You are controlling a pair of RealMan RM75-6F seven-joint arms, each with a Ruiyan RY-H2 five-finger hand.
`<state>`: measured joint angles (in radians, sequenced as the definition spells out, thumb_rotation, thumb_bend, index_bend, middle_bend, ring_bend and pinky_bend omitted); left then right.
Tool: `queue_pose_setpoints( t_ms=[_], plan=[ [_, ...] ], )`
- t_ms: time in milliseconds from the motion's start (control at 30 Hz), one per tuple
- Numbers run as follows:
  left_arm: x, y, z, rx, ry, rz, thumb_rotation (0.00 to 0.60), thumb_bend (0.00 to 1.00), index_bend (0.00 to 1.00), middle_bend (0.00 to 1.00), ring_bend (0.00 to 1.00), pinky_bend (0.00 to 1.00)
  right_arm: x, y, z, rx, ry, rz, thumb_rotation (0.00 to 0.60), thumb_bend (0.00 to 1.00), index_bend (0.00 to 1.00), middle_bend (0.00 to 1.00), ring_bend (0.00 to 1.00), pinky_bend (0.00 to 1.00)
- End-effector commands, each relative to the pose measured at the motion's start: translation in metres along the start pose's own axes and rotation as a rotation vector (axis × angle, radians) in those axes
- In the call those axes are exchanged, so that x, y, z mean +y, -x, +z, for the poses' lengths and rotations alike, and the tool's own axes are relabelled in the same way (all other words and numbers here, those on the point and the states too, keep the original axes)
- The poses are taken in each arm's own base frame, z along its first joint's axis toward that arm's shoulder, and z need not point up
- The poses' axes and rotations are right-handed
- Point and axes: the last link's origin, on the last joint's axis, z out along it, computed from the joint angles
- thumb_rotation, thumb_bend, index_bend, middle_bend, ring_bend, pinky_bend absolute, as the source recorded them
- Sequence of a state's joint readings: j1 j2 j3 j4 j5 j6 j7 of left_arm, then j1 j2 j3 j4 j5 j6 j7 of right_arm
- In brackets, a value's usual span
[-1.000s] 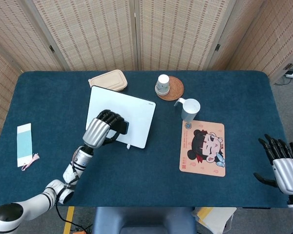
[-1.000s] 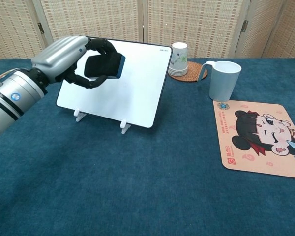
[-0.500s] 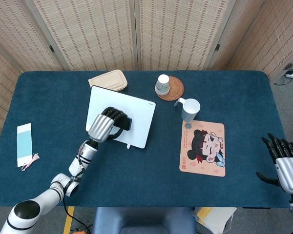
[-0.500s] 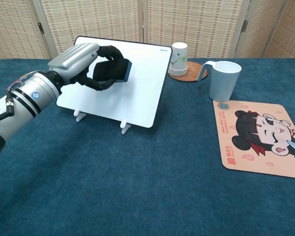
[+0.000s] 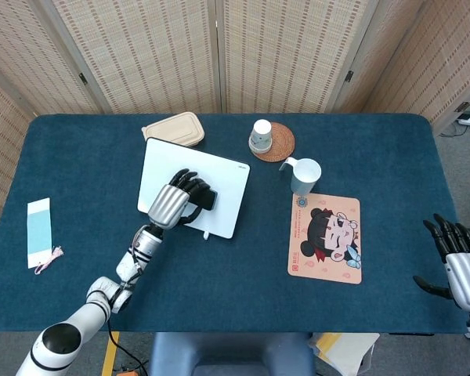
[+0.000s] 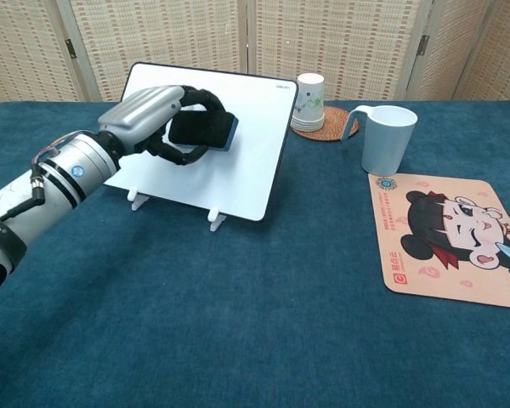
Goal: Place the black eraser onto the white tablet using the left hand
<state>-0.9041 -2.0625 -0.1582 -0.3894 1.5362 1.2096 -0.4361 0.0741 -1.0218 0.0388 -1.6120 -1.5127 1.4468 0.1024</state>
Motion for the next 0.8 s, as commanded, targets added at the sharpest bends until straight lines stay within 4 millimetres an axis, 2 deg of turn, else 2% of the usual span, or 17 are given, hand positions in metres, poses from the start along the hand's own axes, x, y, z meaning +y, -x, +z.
queue_pose_setpoints(
  t_ms=[33, 333, 633, 800],
  plan=[
    [0.002, 0.002, 0.0, -0.001, 0.004, -0.003, 0.6, 0.44, 0.27, 0.28, 0.15, 0.13, 0.0, 0.0, 0.0, 0.0, 0.001, -0.001, 0.6, 0.2, 0.0, 0.0, 0.0, 0.0],
    [0.001, 0.005, 0.0, -0.009, -0.006, -0.009, 0.6, 0.44, 0.17, 0.17, 0.07, 0.08, 0.0, -0.001, -0.001, 0.004, 0.002, 0.001, 0.6, 0.2, 0.0, 0.0, 0.0, 0.0],
    [0.003, 0.003, 0.0, 0.009, 0.006, -0.009, 0.6, 0.44, 0.15, 0.13, 0.05, 0.07, 0.002, -0.003, -0.002, 0.012, 0.003, 0.005, 0.6, 0.2, 0.0, 0.0, 0.0, 0.0],
    [0.002, -0.006, -0.005, 0.054, 0.02, 0.003, 0.6, 0.44, 0.15, 0.13, 0.04, 0.07, 0.001, -0.002, -0.003, 0.01, -0.004, 0.005, 0.6, 0.2, 0.0, 0.0, 0.0, 0.0]
  ],
)
